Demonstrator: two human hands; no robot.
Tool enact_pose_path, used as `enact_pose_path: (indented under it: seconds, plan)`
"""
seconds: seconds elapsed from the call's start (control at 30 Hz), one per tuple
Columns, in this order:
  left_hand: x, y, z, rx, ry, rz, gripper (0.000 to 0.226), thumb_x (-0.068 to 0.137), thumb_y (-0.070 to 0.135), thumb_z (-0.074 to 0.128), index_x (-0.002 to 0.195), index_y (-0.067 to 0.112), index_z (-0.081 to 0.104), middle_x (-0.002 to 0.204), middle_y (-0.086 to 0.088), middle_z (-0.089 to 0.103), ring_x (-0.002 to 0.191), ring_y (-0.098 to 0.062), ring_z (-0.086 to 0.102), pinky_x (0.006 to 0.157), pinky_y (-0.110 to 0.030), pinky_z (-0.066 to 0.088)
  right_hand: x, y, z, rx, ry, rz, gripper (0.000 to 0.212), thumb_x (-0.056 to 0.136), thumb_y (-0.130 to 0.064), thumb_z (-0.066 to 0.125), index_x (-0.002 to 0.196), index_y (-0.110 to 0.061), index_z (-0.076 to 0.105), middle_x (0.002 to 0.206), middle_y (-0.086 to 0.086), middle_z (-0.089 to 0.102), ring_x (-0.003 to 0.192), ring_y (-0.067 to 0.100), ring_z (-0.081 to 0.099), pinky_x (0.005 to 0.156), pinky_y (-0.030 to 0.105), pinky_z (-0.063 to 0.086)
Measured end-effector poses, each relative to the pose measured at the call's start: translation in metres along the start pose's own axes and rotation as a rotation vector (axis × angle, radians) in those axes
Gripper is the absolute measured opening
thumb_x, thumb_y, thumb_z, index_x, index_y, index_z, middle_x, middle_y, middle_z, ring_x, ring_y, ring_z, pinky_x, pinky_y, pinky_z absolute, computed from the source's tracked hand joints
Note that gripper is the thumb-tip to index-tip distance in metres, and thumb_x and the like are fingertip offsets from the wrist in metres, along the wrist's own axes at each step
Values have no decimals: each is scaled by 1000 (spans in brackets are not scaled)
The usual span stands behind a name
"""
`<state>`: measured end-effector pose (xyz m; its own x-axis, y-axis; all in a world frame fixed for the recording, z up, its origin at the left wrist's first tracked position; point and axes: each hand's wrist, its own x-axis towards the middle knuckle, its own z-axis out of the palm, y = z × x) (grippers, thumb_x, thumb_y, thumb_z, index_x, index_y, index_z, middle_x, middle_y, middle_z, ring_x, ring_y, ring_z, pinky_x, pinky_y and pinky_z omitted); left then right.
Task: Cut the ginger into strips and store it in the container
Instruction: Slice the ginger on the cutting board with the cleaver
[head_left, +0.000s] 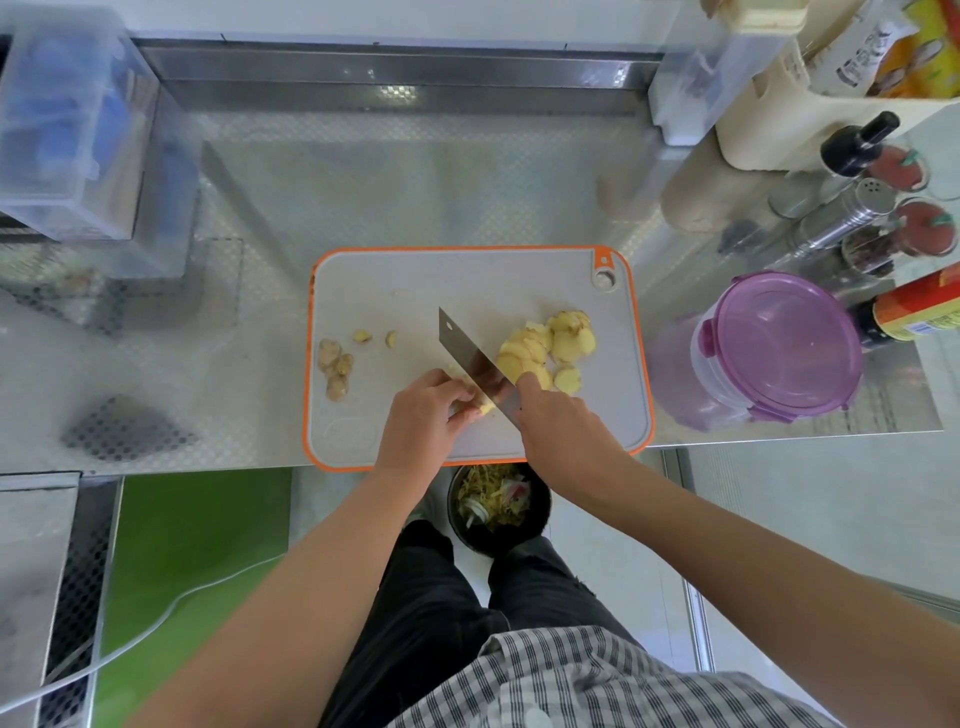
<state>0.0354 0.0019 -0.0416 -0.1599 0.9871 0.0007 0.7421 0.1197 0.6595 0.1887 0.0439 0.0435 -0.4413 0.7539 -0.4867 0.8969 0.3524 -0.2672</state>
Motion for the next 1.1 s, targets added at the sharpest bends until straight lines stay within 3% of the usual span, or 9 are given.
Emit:
enact_pose_path:
  seconds: [0.2,0.33,0.63,0.73,0.87,0.97,1.03,1.1]
  plan:
    - [1,0,0,5,-6,19,21,63,8,86,79,6,73,77,-7,66,61,-24,63,55,-29,51,4,-9,6,-7,-4,45,32,85,9,38,95,-17,24,66,0,37,54,15,34,45,28,22]
    - [1,0,1,-9,-13,7,20,63,9,86,79,6,74,77,-5,66,62,-23,63,58,-27,50,24,-15,11,24,7,28,25,87,8,39,103,-11,37,66,0,37,58,19,40,52,30,29]
    - [1,-1,0,2,-12,12,21,62,8,87,79,6,74,78,-5,67,62,-23,63,59,-22,45,0,1,15,-65,-5,15,31,85,9,41,104,-14,34,67,-1,35,54,16,36,46,27,24]
    - [2,-1,1,-4,-7,19,20,64,9,86,79,6,74,79,-5,67,63,-23,64,58,-27,50,-4,6,25,-104,-5,22,30,86,9,40,108,-11,35,69,-2,35,60,21,43,46,28,25]
    - [2,0,0,-16,0,18,16,68,12,84,79,7,74,80,-3,67,66,-22,63,60,-23,45,8,2,36,-86,-13,22,33,87,10,40,114,-9,35,83,1,39,75,29,57,58,34,34]
    - [1,-1,0,-27,6,14,16,69,13,83,81,8,74,82,-1,66,68,-18,63,64,-21,42,18,4,38,-37,-25,17,22,93,2,39,111,-10,35,83,1,39,79,31,60,59,36,35]
    - [1,-2,0,-22,9,21,17,70,13,82,83,9,73,82,-1,66,69,-19,63,63,-25,47,22,11,34,41,-41,33,7,100,-13,36,107,-11,34,76,1,41,71,31,54,59,38,37]
    - [0,-3,0,-2,2,27,18,71,15,82,84,9,71,82,-2,66,70,-21,63,62,-31,51,22,16,28,102,-48,37,7,102,-21,32,101,-14,31,73,4,45,67,30,49,59,40,41]
